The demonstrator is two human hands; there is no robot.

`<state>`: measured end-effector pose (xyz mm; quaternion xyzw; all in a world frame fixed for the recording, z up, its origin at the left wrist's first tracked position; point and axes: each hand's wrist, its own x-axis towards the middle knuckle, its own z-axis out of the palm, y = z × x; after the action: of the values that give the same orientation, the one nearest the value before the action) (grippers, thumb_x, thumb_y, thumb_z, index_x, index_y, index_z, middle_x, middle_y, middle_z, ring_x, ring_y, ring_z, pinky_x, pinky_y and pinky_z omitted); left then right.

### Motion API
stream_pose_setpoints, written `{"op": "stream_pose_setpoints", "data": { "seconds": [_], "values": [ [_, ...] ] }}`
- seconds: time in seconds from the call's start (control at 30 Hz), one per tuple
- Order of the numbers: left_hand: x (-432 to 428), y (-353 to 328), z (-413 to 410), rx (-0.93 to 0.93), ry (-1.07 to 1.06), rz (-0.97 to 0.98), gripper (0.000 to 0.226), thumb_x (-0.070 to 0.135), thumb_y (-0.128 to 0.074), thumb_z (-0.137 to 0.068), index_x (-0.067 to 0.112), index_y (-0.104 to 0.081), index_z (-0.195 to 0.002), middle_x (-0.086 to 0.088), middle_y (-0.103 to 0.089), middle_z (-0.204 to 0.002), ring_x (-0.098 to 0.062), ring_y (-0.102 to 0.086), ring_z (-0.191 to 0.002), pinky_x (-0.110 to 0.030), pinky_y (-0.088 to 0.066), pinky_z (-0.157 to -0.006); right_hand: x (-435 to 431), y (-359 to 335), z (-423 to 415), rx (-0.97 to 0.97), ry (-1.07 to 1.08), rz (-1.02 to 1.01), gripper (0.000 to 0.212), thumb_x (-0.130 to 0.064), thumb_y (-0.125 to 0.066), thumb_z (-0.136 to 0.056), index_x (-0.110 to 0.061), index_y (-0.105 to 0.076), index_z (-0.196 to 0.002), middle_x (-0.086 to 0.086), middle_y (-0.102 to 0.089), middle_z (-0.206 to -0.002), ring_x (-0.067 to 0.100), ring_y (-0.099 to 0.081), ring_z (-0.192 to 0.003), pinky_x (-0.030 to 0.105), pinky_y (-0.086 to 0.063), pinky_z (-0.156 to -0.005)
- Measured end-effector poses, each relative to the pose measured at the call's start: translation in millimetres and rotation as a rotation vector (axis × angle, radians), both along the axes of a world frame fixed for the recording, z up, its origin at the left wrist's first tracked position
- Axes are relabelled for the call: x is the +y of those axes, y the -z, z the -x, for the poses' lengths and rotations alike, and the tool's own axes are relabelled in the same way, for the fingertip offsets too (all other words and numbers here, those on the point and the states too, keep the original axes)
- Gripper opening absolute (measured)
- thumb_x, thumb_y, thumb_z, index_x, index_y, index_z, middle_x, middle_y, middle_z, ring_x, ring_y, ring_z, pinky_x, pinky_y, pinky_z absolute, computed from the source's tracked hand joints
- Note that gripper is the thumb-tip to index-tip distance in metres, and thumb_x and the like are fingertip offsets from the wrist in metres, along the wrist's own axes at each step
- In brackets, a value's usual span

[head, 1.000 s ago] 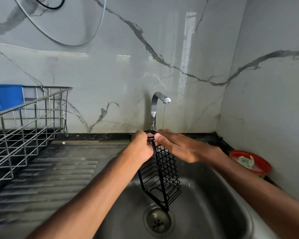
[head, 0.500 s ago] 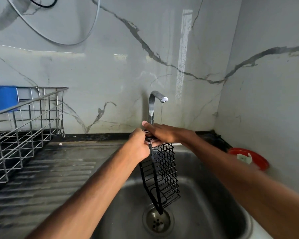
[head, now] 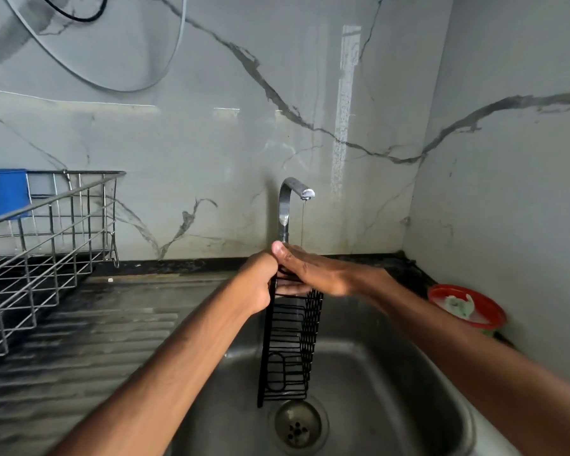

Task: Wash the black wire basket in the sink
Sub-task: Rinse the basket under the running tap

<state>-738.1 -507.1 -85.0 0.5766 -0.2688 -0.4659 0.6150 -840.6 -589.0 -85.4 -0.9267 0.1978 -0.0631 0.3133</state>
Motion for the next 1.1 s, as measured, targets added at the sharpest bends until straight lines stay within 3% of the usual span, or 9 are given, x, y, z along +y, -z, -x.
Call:
{"op": "stream_pose_setpoints", "data": {
  "seconds": [0.1, 0.23, 0.33, 0.43, 0.6, 0.8, 0.93, 1.03, 1.1],
  "values": [
    [-1, -1, 0, -0.051, 0.034, 0.006, 0.041, 0.028, -0.036, -0.115, -0.004, -0.059, -0.124, -0.019, -0.073, -0.112, -0.031, -0.075, -0.103, -0.029, -0.064, -0.063, -19, 1, -14, -0.019, -0.037, -0.095, 0.081, -0.067, 0.002, -0.099, -0.023, -0.053, -0.140, -0.015, -0.060, -0.135, -0.006, -0.052, -0.125, 0.028, -0.033, -0.117],
    [0, -5, -14, -0.158, 0.074, -0.036, 0.043, 0.016, -0.030, -0.114, -0.005, -0.062, -0.095, -0.024, -0.077, -0.084, -0.028, -0.079, -0.073, -0.029, -0.065, -0.061, -43, 0, -29, 0.028, 0.093, -0.020, 0.085, -0.064, -0.009, -0.103, -0.005, -0.069, -0.097, 0.012, -0.074, -0.093, 0.017, -0.067, -0.082, 0.034, -0.050, -0.096],
    [2, -10, -23, -0.214, 0.105, -0.045, 0.039, 0.013, -0.029, -0.113, 0.000, -0.057, -0.090, -0.024, -0.077, -0.084, -0.027, -0.079, -0.069, -0.028, -0.062, -0.053, -58, 6, -28, -0.018, 0.202, -0.158, 0.069, -0.068, -0.030, -0.101, -0.014, -0.069, -0.087, 0.004, -0.071, -0.077, 0.015, -0.063, -0.073, 0.041, -0.050, -0.093],
    [6, -17, -37, -0.229, 0.108, -0.031, 0.029, 0.012, -0.036, -0.111, -0.002, -0.060, -0.102, -0.025, -0.078, -0.096, -0.027, -0.080, -0.079, -0.025, -0.059, -0.052, -65, 14, -15, -0.092, 0.225, -0.533, 0.064, -0.074, -0.044, -0.093, -0.017, -0.072, -0.107, 0.004, -0.073, -0.098, 0.019, -0.065, -0.092, 0.042, -0.051, -0.091],
    [15, -21, -61, -0.207, 0.072, -0.009, 0.019, 0.018, -0.056, -0.107, 0.002, -0.065, -0.102, -0.016, -0.080, -0.089, -0.015, -0.076, -0.062, -0.019, -0.055, -0.046, -67, 20, 0, -0.168, 0.270, -0.692, 0.087, -0.077, -0.068, -0.074, -0.017, -0.059, -0.137, 0.021, -0.058, -0.137, 0.039, -0.061, -0.121, 0.057, -0.056, -0.093],
    [17, -15, -78, -0.295, 0.036, -0.041, 0.025, 0.030, -0.071, -0.097, 0.006, -0.072, -0.090, -0.010, -0.081, -0.086, -0.008, -0.070, -0.053, -0.017, -0.050, -0.042, -40, 17, -6, -0.252, 0.384, -0.582, 0.096, -0.088, -0.066, -0.064, -0.028, -0.056, -0.139, 0.011, -0.061, -0.135, 0.031, -0.058, -0.123, 0.056, -0.053, -0.095],
    [15, -9, -90, -0.415, 0.013, -0.073, 0.028, 0.041, -0.073, -0.095, 0.013, -0.069, -0.089, -0.004, -0.079, -0.078, -0.009, -0.068, -0.051, -0.017, -0.045, -0.043, -30, 12, -9, -0.303, 0.512, -0.422, 0.100, -0.095, -0.069, -0.048, -0.014, -0.071, -0.107, 0.005, -0.071, -0.112, 0.025, -0.065, -0.105, 0.049, -0.051, -0.096],
    [14, -5, -94, -0.523, 0.021, -0.158, 0.035, 0.048, -0.066, -0.098, 0.013, -0.070, -0.097, -0.003, -0.081, -0.083, -0.011, -0.072, -0.056, -0.015, -0.040, -0.043, -27, 8, -5, -0.293, 0.519, -0.369, 0.113, -0.093, -0.073, -0.043, -0.010, -0.068, -0.119, 0.009, -0.063, -0.135, 0.029, -0.055, -0.126, 0.052, -0.043, -0.108],
    [12, -2, -97, -0.559, 0.043, -0.222, 0.045, 0.051, -0.061, -0.100, 0.008, -0.072, -0.104, -0.005, -0.081, -0.086, -0.013, -0.071, -0.054, -0.016, -0.043, -0.045, -25, 3, 1, -0.300, 0.464, -0.341, 0.097, -0.085, -0.079, -0.049, -0.012, -0.074, -0.113, 0.009, -0.059, -0.141, 0.028, -0.050, -0.135, 0.053, -0.036, -0.115]
  ]
}}
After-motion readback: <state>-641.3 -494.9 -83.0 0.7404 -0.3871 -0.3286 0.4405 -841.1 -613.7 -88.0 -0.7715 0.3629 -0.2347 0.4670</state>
